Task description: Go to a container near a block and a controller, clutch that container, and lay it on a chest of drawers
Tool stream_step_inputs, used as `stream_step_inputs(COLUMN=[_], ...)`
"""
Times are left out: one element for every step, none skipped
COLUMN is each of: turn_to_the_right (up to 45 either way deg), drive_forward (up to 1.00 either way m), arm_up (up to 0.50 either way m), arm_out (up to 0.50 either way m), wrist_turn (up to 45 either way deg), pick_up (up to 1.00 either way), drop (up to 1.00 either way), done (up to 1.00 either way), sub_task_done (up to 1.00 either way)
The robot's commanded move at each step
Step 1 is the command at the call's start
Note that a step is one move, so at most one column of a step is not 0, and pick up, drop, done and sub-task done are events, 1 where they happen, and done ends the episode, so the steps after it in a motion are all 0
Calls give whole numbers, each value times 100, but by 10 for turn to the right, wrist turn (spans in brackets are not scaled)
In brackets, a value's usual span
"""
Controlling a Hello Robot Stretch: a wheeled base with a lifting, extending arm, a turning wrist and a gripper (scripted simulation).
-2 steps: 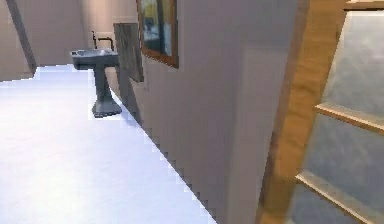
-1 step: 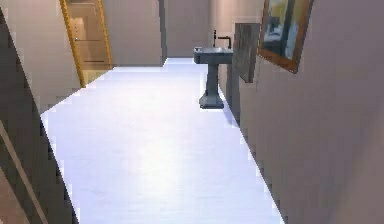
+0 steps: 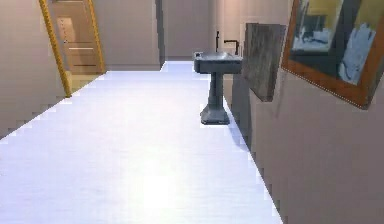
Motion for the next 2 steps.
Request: stream_step_inputs(turn_to_the_right=[-270,0], drive_forward=[0,100], arm_up=[0,0], arm_out=[0,0], wrist_turn=[0,0], pick_up=[0,0], drop=[0,0], done=[0,0], sub_task_done=[0,0])
